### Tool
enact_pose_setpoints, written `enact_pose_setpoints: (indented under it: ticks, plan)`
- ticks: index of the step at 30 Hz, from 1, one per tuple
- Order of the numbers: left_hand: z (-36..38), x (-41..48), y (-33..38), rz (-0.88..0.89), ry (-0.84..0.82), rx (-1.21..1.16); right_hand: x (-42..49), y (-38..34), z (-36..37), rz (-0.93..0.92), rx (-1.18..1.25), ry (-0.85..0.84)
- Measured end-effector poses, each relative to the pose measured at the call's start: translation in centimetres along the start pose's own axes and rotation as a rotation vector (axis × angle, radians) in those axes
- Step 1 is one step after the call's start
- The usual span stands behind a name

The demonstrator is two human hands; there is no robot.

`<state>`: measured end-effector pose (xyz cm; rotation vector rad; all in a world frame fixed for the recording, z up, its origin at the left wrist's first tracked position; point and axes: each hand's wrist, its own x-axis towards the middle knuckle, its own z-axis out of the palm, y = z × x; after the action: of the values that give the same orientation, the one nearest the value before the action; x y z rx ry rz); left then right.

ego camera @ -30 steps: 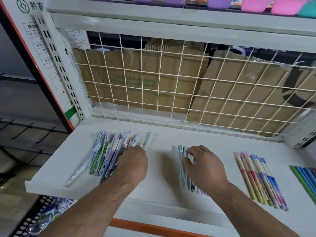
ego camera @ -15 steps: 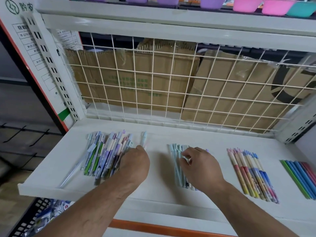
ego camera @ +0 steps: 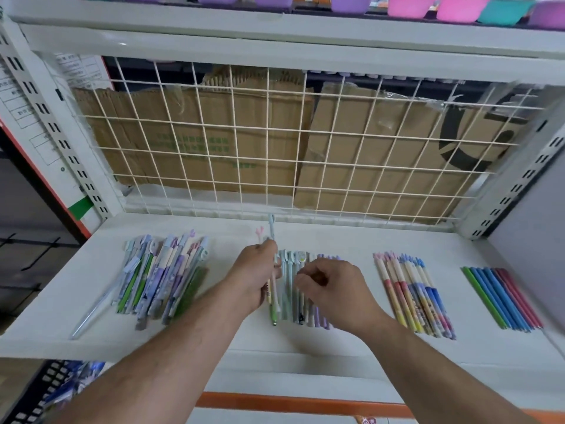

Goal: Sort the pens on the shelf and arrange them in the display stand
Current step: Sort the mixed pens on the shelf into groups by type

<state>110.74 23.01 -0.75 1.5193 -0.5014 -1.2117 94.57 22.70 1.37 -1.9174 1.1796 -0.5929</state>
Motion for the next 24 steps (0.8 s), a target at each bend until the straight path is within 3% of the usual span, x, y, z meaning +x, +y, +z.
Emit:
enact_pose_setpoints:
  ticks: [7,10,17,24]
  plan:
    - [5.8,-1.7,-1.2,0.014,-0.041,-0.092,-1.7,1.7,-3.8,0.121,0.314,-0.142]
    - [8.5,-2.1,-1.8,-0.013,-0.051,-0.086,-2.3,3.0,-5.4,0.161,0.333,-0.166]
    - [13.9,-3.0,-2.9,0.017,-0.046,-0.152,-3.4,7.0,-9.6,0.215,0.334,-0.092]
    - [18.4,-3.0,-4.0,0.046,-0.003,-0.065,-4.4,12.3,-13.3,0.205,0.272,0.073]
